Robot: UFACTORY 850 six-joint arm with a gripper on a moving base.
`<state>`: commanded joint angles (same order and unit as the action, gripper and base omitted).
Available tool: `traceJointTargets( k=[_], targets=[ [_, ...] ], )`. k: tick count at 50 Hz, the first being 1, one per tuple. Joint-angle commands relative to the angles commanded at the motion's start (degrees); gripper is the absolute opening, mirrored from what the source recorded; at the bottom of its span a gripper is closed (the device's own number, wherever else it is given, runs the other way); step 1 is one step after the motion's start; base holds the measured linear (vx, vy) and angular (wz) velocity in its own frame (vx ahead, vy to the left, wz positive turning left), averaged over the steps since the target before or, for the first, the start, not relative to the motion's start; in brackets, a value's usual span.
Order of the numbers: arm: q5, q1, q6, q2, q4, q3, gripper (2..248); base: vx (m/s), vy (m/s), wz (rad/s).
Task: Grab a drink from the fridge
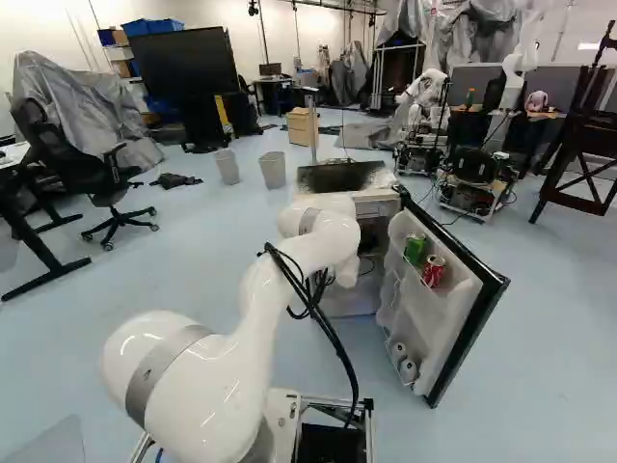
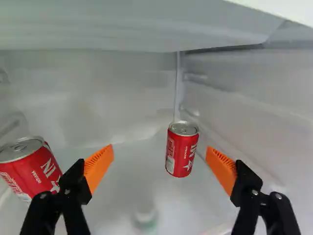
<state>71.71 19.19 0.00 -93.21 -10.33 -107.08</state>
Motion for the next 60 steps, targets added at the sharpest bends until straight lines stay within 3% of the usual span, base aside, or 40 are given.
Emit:
traceJointTargets(
  k=[20,60],
  targets=[
    [0.00,-0.16,0.00,0.14,1.00,0.24,247,0.000,0.000,0.000],
    [0.00,-1.04,0.00,0.89,8.30,1.53,247,0.000,0.000,0.000]
  ],
)
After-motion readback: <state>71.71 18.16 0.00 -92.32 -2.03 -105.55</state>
